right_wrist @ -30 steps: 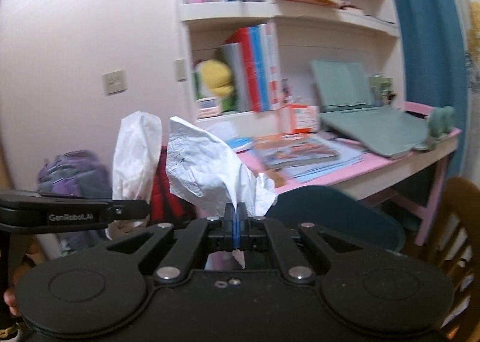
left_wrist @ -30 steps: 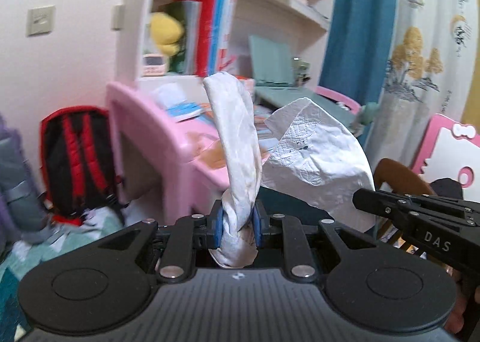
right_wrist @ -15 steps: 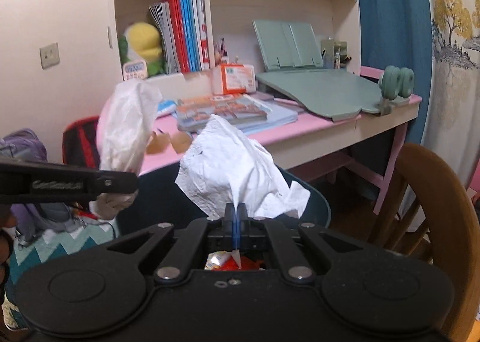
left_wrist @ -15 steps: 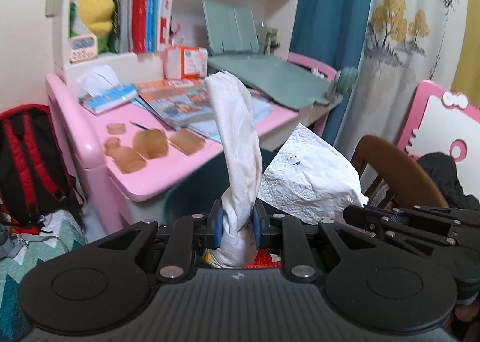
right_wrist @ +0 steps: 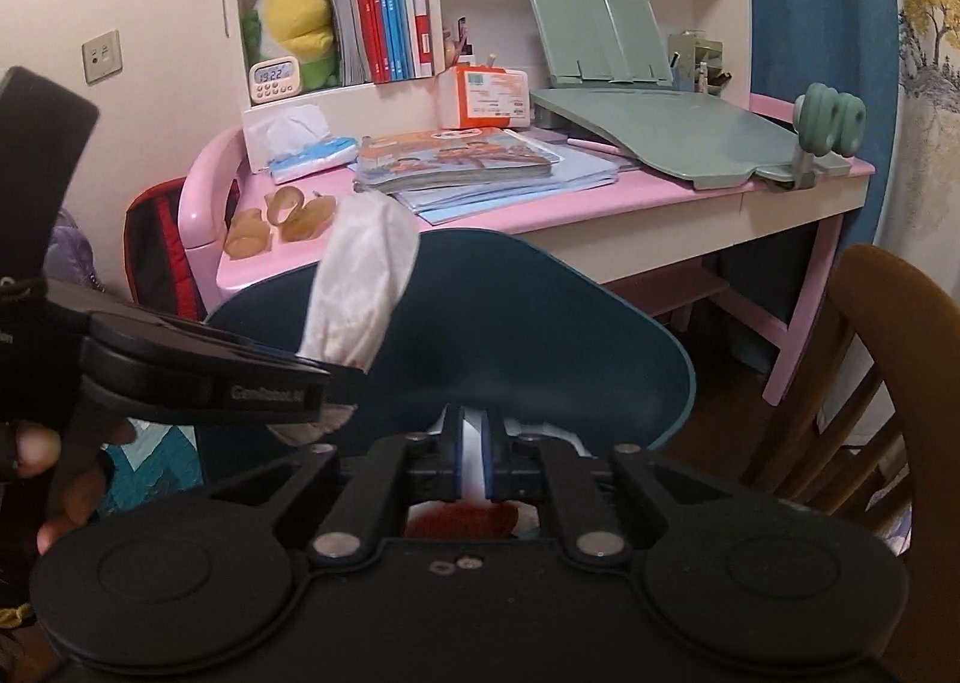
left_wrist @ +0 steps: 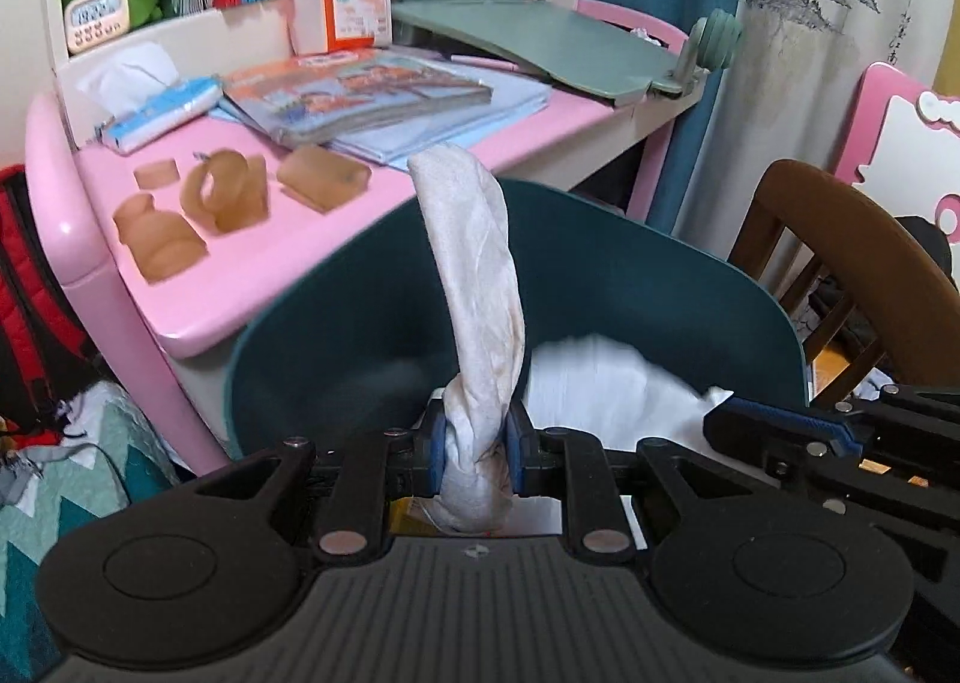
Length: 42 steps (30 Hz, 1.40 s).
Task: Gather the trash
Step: 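Open both grippers over the wastebasket to drop the tissue and paper, then move both tools back under the bed toward the snack wrappers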
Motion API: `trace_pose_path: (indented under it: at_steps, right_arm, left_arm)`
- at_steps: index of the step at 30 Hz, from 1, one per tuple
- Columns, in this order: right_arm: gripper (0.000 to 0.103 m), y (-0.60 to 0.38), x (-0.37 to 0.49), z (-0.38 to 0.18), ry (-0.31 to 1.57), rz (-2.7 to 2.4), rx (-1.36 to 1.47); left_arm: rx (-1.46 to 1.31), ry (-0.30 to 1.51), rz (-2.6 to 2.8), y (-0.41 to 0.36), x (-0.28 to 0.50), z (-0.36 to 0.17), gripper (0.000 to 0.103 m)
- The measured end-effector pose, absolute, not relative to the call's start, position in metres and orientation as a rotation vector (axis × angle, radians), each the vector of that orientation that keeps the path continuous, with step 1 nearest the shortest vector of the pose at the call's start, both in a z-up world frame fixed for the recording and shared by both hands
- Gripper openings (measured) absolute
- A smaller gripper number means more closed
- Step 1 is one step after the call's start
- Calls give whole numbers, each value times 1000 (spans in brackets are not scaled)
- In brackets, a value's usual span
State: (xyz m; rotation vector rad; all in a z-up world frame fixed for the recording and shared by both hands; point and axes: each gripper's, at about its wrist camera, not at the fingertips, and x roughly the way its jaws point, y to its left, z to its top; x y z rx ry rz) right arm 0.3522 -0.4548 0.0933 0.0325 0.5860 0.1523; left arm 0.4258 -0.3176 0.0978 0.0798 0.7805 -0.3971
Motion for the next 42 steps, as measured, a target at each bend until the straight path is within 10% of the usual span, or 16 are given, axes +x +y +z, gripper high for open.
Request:
trace_pose_path:
  at_steps: [5, 10, 42]
  right_arm:
    - [16, -455, 353, 95, 587, 157, 33]
    - [19, -458, 349, 100, 578, 156, 38]
    - [45, -241, 253, 170, 486, 656, -39]
  left_arm:
    - [82, 808, -421, -322, 428, 94, 27]
    - [79, 776, -419, -321, 421, 99, 65]
    - [-58, 604, -117, -59, 249, 176, 81]
